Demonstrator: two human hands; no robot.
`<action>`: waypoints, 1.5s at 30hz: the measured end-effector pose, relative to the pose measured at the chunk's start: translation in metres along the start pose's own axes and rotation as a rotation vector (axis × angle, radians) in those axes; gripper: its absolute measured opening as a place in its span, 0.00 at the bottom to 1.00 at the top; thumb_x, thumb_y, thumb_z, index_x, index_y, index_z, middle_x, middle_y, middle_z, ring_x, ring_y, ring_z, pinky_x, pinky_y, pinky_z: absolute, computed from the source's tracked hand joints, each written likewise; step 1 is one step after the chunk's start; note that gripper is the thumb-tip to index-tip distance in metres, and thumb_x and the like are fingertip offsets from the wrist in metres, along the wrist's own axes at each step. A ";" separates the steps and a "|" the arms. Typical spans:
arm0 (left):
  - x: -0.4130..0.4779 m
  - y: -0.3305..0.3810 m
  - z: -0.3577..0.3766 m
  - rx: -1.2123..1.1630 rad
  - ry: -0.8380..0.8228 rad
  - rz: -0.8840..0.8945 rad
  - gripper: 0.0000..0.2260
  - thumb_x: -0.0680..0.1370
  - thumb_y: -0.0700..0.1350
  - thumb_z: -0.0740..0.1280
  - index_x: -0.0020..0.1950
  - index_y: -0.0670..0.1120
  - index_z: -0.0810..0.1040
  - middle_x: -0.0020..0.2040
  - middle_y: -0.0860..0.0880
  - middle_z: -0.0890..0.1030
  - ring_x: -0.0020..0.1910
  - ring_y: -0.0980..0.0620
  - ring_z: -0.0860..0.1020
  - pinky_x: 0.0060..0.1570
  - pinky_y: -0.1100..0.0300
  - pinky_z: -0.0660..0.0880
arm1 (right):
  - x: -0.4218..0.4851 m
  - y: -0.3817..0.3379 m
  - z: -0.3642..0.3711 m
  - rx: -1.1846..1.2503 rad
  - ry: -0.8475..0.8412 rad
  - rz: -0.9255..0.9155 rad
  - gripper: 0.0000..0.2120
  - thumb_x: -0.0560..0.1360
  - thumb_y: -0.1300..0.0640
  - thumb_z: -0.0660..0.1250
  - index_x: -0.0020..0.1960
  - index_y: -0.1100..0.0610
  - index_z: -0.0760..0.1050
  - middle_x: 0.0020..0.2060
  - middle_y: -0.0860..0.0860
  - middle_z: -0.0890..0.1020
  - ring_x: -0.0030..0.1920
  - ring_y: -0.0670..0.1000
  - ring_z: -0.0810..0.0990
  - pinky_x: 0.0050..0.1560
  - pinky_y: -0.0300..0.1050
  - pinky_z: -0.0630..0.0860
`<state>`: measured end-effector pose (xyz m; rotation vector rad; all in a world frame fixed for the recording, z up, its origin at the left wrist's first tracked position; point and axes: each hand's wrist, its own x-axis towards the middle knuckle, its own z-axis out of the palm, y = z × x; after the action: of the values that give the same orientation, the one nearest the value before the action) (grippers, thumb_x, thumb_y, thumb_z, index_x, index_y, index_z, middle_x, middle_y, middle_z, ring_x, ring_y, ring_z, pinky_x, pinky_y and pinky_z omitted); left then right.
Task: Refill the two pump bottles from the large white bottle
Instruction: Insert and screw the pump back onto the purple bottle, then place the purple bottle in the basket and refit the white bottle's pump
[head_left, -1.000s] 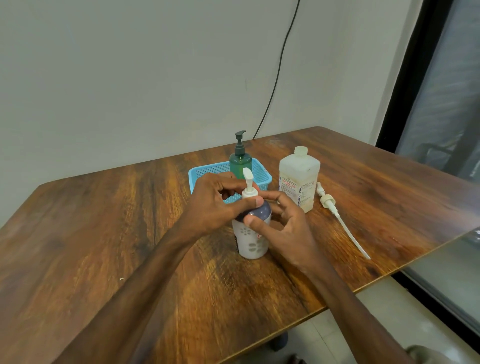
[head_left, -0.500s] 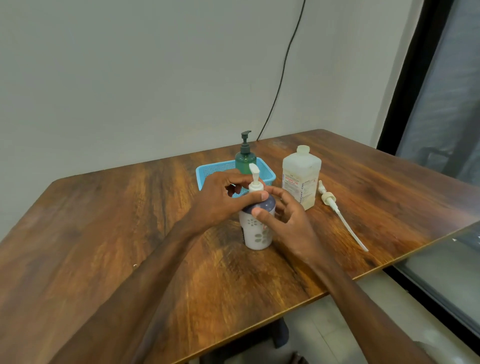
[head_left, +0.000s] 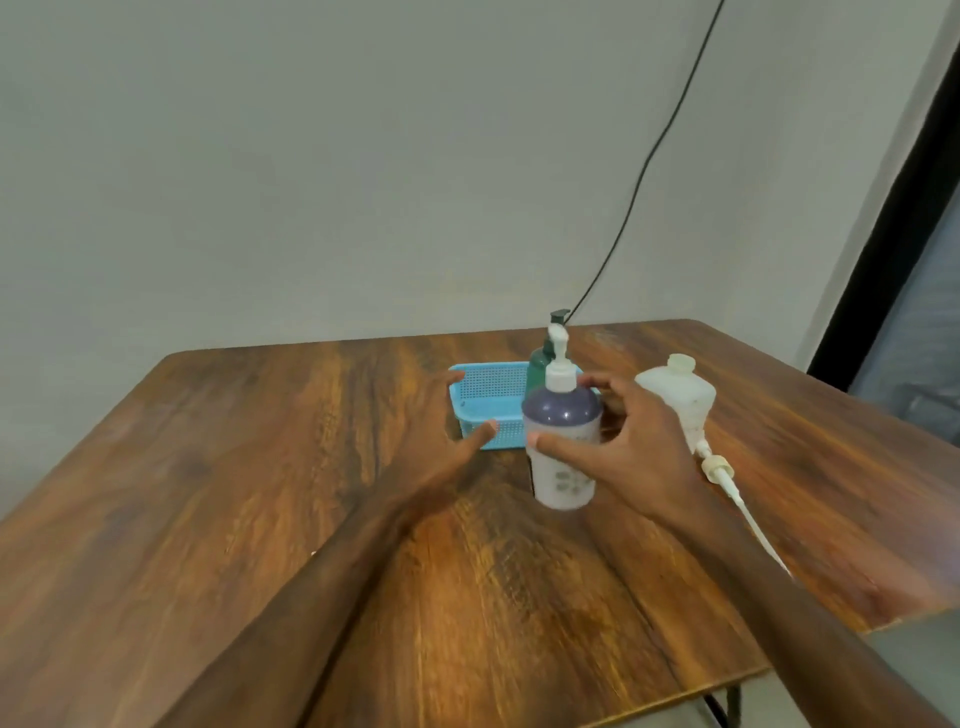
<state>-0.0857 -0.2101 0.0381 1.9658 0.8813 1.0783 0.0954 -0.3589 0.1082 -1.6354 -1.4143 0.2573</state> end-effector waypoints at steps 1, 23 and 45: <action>0.000 -0.007 0.002 0.020 -0.022 0.005 0.30 0.81 0.51 0.74 0.79 0.56 0.63 0.66 0.65 0.69 0.55 0.77 0.74 0.50 0.84 0.70 | 0.012 -0.008 0.001 0.014 0.029 -0.002 0.38 0.62 0.38 0.81 0.68 0.46 0.72 0.63 0.44 0.81 0.59 0.45 0.81 0.57 0.45 0.82; 0.015 -0.052 0.017 0.256 0.014 0.162 0.31 0.82 0.44 0.72 0.82 0.45 0.63 0.78 0.48 0.70 0.72 0.64 0.64 0.68 0.83 0.52 | 0.128 0.030 0.113 -0.073 0.112 0.087 0.34 0.66 0.43 0.81 0.66 0.55 0.72 0.60 0.50 0.80 0.57 0.50 0.79 0.55 0.43 0.76; -0.023 0.040 0.060 0.230 0.164 0.405 0.24 0.80 0.47 0.72 0.74 0.54 0.69 0.75 0.50 0.74 0.74 0.50 0.72 0.75 0.54 0.72 | -0.045 0.068 -0.083 -0.062 0.490 0.110 0.06 0.79 0.50 0.70 0.49 0.50 0.84 0.39 0.43 0.85 0.39 0.43 0.84 0.38 0.40 0.80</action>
<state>-0.0331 -0.2648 0.0385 2.3407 0.7332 1.4368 0.1820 -0.4327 0.0855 -1.6840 -0.9698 -0.1230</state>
